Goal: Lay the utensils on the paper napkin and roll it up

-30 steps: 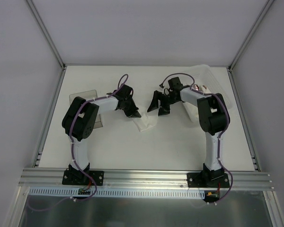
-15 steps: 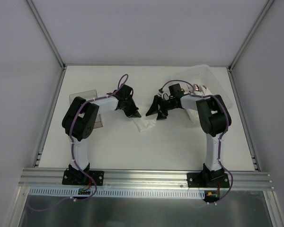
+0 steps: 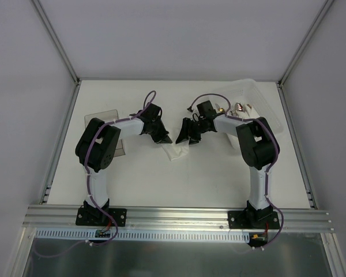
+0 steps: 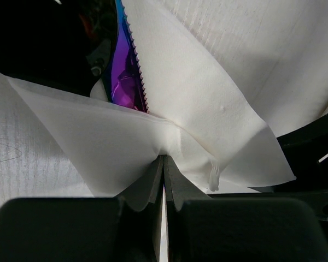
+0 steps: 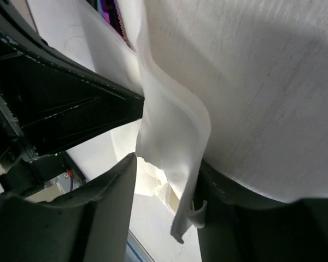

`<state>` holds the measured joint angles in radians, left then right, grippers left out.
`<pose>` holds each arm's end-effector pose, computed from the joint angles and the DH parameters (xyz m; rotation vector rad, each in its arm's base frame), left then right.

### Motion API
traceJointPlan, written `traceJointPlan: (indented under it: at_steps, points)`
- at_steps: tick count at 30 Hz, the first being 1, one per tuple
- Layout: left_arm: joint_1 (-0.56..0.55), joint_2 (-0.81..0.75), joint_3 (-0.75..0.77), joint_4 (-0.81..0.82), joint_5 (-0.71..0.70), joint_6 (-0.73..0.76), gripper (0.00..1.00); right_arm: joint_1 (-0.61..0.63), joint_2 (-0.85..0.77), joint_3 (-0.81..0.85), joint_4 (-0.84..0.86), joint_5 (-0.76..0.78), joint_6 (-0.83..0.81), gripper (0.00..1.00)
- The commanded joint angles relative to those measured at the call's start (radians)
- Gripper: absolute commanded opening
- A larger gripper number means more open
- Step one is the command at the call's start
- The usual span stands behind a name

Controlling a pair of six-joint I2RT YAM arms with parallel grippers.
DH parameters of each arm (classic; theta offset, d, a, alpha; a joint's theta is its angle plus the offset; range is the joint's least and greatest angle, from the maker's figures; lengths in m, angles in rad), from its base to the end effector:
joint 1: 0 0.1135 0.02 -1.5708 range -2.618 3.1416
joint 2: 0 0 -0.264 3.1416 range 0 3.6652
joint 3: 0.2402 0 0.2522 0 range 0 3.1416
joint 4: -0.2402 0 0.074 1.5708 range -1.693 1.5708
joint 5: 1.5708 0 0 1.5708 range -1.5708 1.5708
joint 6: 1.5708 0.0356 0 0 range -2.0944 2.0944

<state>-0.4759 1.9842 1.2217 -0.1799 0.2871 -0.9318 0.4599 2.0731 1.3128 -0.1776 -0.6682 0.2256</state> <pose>0.3582 -0.1960 0.1420 -0.4887 2.6702 -0.8691 0.3722 0.2090 0.1374 -0.5854 2.4966 1.1133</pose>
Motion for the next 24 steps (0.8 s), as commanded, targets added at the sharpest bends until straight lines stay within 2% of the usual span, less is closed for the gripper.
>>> traceJointPlan:
  at_steps: [1,2,7,13,20,24]
  points:
    - [0.011,0.044,-0.076,-0.005,-0.01,-0.004,0.0,0.006,0.004,0.0,-0.063,0.208,-0.049,0.46]
    - [0.014,0.042,-0.088,0.02,0.003,-0.007,0.0,0.006,0.004,0.003,-0.069,0.223,-0.046,0.43]
    - [0.029,0.015,-0.187,0.169,0.072,-0.01,0.0,0.006,0.004,0.009,-0.071,0.245,-0.046,0.38]
    - [0.051,-0.007,-0.327,0.43,0.133,-0.053,0.0,0.005,0.001,0.012,-0.072,0.254,-0.055,0.27]
    - [0.069,-0.025,-0.441,0.64,0.173,-0.114,0.0,-0.004,-0.001,0.005,-0.069,0.277,-0.048,0.0]
    - [0.077,-0.041,-0.476,0.704,0.172,-0.13,0.0,-0.012,-0.002,-0.001,-0.066,0.279,-0.048,0.0]
